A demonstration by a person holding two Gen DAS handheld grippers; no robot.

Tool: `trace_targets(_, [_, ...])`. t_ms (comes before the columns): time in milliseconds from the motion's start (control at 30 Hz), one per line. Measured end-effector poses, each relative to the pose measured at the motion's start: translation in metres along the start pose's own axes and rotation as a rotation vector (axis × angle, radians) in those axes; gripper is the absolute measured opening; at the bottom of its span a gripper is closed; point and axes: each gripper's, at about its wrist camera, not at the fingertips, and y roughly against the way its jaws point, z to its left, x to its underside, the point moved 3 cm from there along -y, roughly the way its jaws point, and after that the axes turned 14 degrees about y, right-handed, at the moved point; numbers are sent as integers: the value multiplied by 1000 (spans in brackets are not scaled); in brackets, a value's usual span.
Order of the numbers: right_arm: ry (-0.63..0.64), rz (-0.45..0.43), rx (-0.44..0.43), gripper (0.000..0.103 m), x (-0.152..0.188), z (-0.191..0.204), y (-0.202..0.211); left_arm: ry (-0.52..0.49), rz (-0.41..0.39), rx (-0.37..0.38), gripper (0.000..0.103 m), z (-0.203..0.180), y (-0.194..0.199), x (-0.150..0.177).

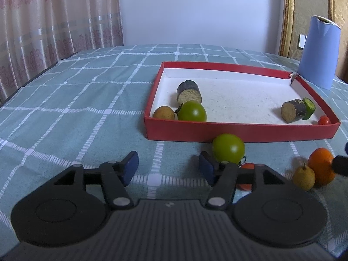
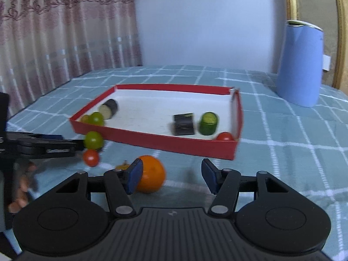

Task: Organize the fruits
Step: 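Grasp the orange with the right gripper and lift it, then carry the orange into the tray and open the right gripper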

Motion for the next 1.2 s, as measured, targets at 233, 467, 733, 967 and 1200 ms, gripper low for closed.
trace_targets(233, [-35, 12, -59, 50, -3, 6, -22, 3, 6, 7, 69, 1, 0, 0])
trace_targets(467, [-85, 13, -94, 42, 0, 5, -26, 8, 7, 13, 71, 1, -1, 0])
trace_targets(733, [-65, -29, -68, 41, -7, 2, -13, 12, 9, 13, 74, 2, -1, 0])
trace_targets(967, [28, -93, -10, 41, -47, -2, -22, 19, 10, 16, 76, 2, -2, 0])
trace_targets(1200, [132, -32, 13, 41, -73, 6, -85, 20, 11, 18, 77, 2, -2, 0])
